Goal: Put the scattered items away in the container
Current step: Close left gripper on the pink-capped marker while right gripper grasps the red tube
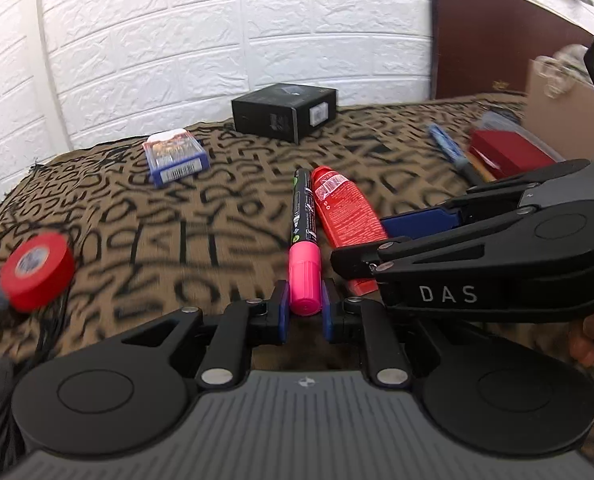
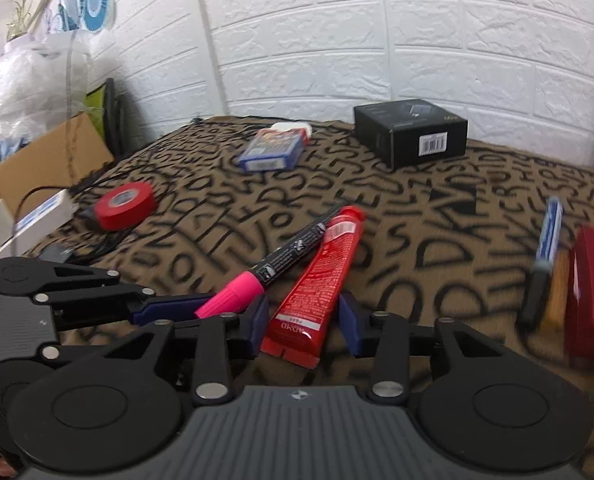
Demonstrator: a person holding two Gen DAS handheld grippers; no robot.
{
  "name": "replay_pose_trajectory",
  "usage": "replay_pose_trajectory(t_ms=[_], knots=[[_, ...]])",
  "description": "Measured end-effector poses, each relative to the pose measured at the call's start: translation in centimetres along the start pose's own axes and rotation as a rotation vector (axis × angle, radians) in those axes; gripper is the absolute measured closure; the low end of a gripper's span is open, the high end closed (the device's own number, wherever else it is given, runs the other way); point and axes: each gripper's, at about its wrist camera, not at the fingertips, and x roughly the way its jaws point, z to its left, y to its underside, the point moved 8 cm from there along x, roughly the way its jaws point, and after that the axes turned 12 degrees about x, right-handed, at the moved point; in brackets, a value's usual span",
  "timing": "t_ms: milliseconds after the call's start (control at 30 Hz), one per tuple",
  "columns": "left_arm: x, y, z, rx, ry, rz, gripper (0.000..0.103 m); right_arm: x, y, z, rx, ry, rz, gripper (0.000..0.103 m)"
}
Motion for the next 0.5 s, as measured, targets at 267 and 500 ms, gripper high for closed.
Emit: replay_pose_trajectory(t_ms=[267, 500], knots=[[-3.0, 2.0, -2.9, 0.073, -0.018, -0.019, 0.086, -3.8, 4.0, 1.8, 0.007, 0.005, -0.005, 0.070], [-1.6, 1.2, -1.8, 0.033, -0.069, -0.019, 0.044, -4.5, 3.8, 0.2, 0.082, 0.069, -0.055, 0.053]])
